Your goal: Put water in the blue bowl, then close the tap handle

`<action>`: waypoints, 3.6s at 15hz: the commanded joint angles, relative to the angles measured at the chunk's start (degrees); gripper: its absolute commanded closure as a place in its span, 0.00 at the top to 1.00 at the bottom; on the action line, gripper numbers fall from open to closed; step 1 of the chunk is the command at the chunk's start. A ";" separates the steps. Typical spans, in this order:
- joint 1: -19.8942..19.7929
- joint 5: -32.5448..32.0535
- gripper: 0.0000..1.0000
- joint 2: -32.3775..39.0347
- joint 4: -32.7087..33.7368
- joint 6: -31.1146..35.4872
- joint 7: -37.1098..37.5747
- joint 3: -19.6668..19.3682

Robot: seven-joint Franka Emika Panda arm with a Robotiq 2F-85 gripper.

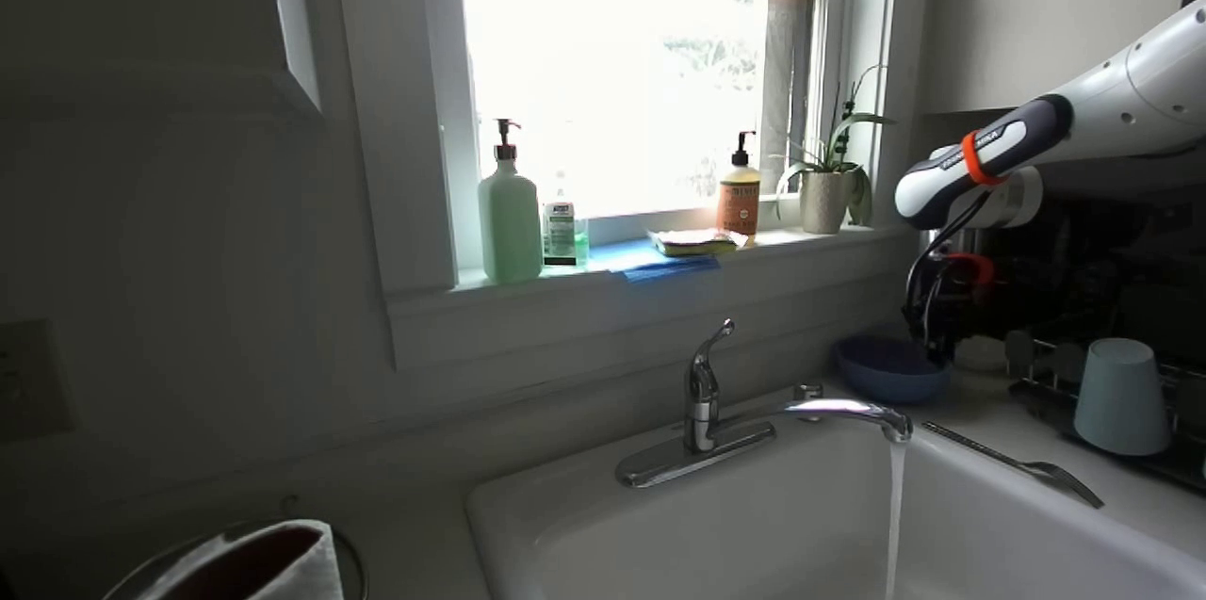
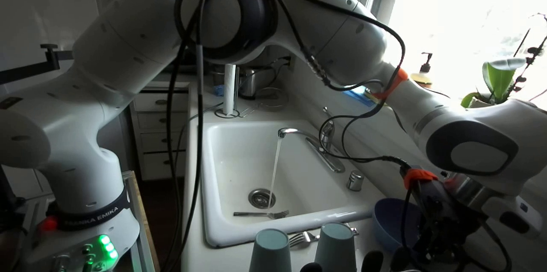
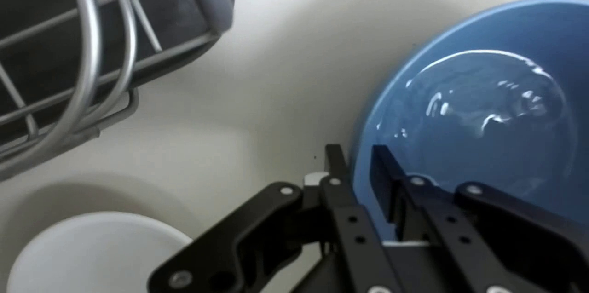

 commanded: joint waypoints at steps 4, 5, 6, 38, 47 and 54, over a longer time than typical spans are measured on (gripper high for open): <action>0.98 -0.77 0.74 -1.08 2.19 -3.61 0.92 -0.08; 1.49 -1.30 0.81 -2.07 1.29 -3.77 0.42 -0.10; 2.25 -1.95 0.89 -3.48 -0.19 -3.76 -0.20 -0.12; 23.40 17.50 0.68 -38.47 -41.28 25.59 -48.33 14.77; 23.74 28.47 0.04 -36.22 -40.05 32.06 -61.89 15.80; 23.25 33.04 0.00 -33.43 -38.20 31.66 -67.92 15.90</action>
